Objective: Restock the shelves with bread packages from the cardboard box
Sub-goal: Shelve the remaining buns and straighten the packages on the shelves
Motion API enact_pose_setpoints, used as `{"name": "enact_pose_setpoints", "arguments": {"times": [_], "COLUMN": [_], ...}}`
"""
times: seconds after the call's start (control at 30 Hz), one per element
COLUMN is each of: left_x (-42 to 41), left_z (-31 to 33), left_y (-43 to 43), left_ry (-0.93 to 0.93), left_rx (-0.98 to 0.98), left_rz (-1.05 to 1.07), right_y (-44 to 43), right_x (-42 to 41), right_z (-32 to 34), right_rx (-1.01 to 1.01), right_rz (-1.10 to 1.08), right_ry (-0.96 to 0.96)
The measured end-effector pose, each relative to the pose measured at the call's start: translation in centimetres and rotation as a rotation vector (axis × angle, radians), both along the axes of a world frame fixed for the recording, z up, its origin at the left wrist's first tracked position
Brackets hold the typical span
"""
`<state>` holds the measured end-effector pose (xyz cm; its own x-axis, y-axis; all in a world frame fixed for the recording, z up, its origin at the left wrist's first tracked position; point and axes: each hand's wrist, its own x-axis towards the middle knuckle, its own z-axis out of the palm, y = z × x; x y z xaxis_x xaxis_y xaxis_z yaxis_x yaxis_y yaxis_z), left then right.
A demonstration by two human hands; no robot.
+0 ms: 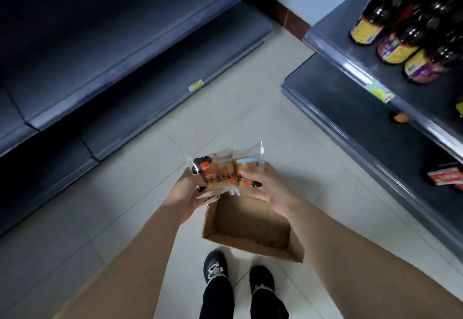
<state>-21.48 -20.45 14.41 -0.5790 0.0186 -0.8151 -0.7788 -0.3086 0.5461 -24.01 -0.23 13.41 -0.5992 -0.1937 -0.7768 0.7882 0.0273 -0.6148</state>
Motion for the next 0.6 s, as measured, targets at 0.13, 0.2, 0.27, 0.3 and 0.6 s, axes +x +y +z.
{"name": "enact_pose_setpoints", "arguments": {"times": [0.13,0.2,0.27,0.3,0.6], "left_x": [0.5,1.0,2.0,2.5,10.0], "left_z": [6.9,9.8,12.8,14.3,27.2], "left_y": [-1.7,-2.9,-4.6,-5.5,-13.9], "left_ry": [0.118,0.157,0.185,0.199,0.455], "left_rx": [-0.063,-0.117,-0.131,-0.128,-0.233], "left_rz": [0.047,0.122,0.263,0.320,0.693], "right_y": [-3.1,-4.5,-6.0,-6.7,-15.6], "right_x": [-1.1,-1.6,-2.2,-2.5,-1.7], "right_z": [6.4,9.2,12.2,13.7,25.6], "right_rx": [0.129,0.140,0.106,0.082,-0.031], "right_rz": [0.097,0.120,0.137,0.134,0.282], "right_ry": [0.193,0.249,0.283,0.295,0.529]}}
